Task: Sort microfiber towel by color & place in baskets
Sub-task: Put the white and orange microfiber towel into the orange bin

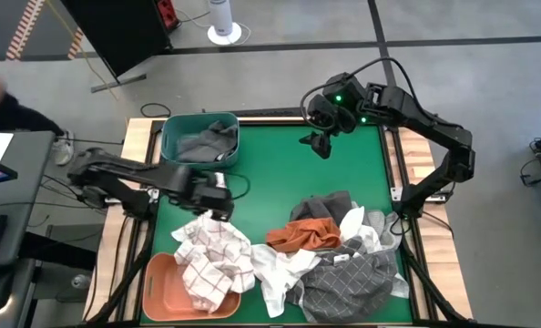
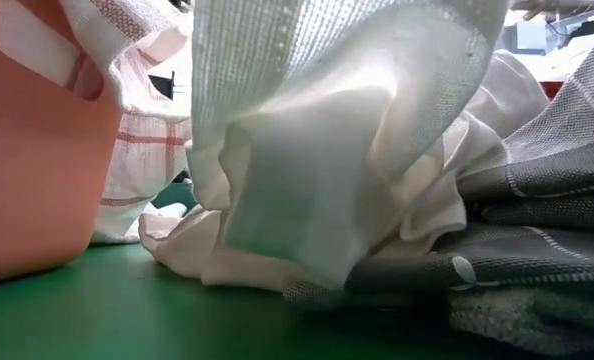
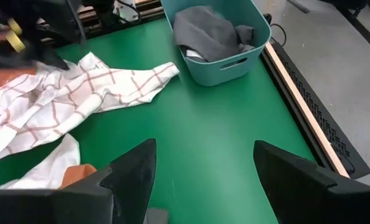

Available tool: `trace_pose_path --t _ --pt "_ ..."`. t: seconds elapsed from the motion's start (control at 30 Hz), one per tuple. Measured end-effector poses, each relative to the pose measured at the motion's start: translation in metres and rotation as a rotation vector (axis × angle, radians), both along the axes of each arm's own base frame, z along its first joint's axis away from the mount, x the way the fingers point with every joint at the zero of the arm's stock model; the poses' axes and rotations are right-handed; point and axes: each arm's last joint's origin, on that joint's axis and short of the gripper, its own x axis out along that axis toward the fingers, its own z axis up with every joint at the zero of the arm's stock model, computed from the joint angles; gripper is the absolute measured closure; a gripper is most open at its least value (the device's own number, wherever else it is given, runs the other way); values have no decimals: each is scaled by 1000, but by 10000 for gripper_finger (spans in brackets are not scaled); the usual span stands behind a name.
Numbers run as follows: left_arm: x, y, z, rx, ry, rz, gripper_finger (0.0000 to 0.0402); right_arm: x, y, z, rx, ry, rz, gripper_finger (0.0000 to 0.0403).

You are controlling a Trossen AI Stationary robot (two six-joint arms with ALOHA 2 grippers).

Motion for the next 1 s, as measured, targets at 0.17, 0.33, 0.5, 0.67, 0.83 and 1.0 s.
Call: trace_pose_path --t 0.17,0.33,0.5,0.67,0.83,1.0 --pt "20 10 -40 -1 142 -86 127 -8 4 6 -4 -14 4 108" --pt "21 10 -71 -83 118 -80 127 -21 10 17 -18 -55 5 108" --pt "13 11 -97 -161 63 -33 127 -35 12 28 -37 -106 -5 108" --pt "4 11 -120 -205 50 24 127 -42 14 33 -48 -132 -6 108" --pt "0 12 -131 -201 52 31 127 -42 15 33 -49 -132 -5 108" --pt "-6 15 -146 -211 47 58 127 -42 15 34 -52 -138 -5 108"
